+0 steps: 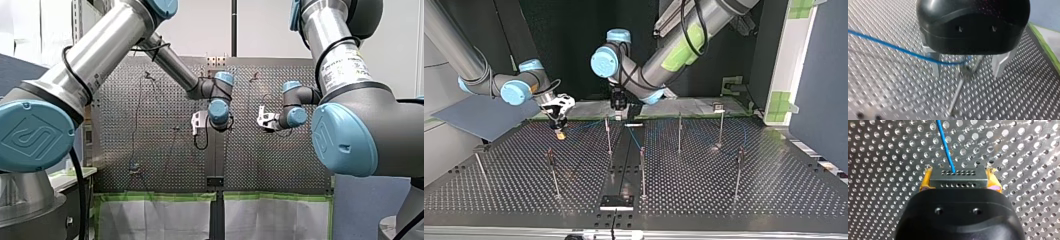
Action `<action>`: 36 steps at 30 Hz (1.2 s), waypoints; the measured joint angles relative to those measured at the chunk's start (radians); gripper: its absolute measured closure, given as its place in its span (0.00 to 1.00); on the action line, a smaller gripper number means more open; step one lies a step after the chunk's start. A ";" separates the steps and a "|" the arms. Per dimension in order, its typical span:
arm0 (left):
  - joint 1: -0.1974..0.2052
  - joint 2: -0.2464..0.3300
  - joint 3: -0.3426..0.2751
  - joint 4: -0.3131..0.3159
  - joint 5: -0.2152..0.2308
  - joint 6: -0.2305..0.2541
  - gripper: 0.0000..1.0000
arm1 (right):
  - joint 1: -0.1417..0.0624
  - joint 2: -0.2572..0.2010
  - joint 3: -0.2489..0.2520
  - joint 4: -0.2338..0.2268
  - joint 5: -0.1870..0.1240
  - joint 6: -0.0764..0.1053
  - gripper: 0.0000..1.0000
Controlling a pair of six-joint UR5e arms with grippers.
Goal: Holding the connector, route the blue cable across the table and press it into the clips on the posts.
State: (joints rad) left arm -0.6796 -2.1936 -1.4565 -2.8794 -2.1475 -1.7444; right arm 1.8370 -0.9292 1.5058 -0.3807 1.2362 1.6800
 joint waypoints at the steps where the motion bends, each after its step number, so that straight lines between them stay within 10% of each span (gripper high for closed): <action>1: -0.012 0.012 -0.012 0.005 -0.011 -0.004 0.00 | 0.000 0.000 0.000 0.001 -0.001 0.000 1.00; 13: -0.115 0.032 -0.006 0.071 -0.082 -0.036 0.00 | -0.013 0.000 0.000 0.009 -0.007 0.000 1.00; 23: -0.203 -0.011 0.084 0.005 -0.110 -0.056 0.00 | -0.018 0.000 0.000 0.009 -0.007 0.000 1.00; 36: -0.202 -0.121 0.195 -0.096 -0.120 -0.081 0.00 | -0.019 0.000 0.000 0.009 -0.007 0.000 1.00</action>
State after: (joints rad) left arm -0.8816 -2.3147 -1.2618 -2.9756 -2.2675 -1.8250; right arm 1.8184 -0.9290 1.5058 -0.3715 1.2295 1.6800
